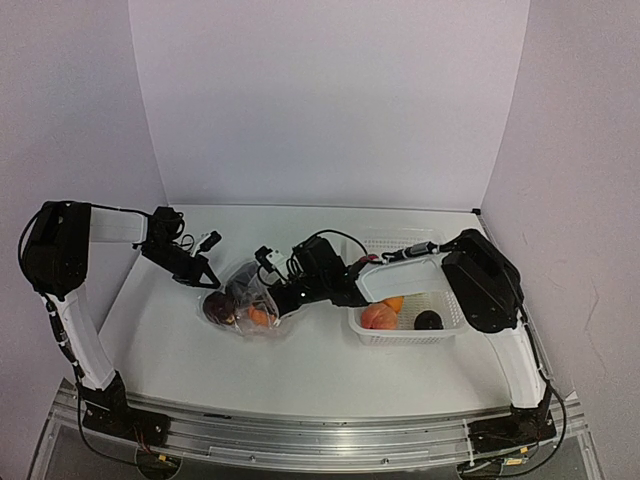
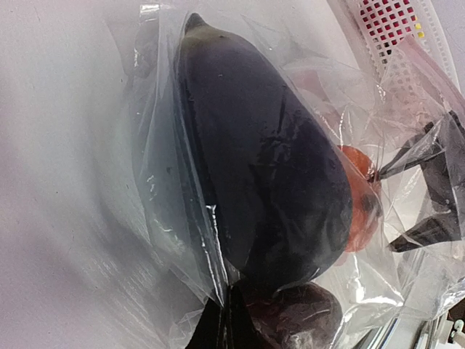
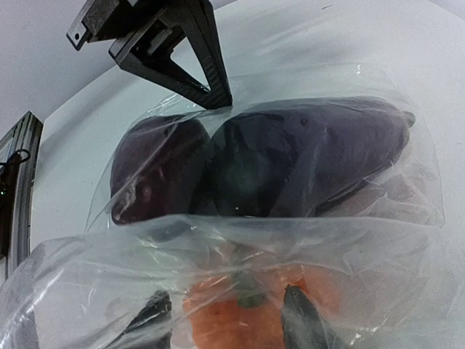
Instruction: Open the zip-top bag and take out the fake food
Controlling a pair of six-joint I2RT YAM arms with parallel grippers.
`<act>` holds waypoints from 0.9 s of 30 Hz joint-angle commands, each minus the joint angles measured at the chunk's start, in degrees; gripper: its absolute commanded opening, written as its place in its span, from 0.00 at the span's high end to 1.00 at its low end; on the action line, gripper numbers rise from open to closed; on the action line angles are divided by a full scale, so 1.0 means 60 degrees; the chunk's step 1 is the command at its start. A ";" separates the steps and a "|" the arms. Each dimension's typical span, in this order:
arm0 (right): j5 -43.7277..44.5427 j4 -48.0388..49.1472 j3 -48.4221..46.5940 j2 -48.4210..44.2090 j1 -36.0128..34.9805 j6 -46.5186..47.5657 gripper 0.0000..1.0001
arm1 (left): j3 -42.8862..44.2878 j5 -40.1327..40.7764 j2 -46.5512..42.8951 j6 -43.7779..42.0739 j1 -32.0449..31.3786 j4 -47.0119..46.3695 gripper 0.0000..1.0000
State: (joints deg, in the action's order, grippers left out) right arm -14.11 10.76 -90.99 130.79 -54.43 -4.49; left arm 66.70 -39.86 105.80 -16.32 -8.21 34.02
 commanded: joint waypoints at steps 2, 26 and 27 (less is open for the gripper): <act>-0.0427 0.0620 -0.0535 0.0563 -0.0087 0.0483 0.53 | 0.0200 -0.0126 -0.0286 -0.0065 -0.0034 0.0007 1.00; 0.1735 0.1237 -0.1118 0.1646 -0.0641 0.3903 0.86 | 0.0259 -0.0437 -0.0269 -0.0123 -0.0032 0.0172 1.00; 0.1803 0.1254 -0.1082 0.1634 -0.0640 0.3892 0.91 | 0.0251 -0.0443 -0.0280 -0.0157 -0.0030 0.0203 1.00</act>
State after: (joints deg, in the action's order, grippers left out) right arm -6.10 18.78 -96.17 137.44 -58.13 19.35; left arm 66.72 -40.30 105.80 -16.34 -7.96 34.05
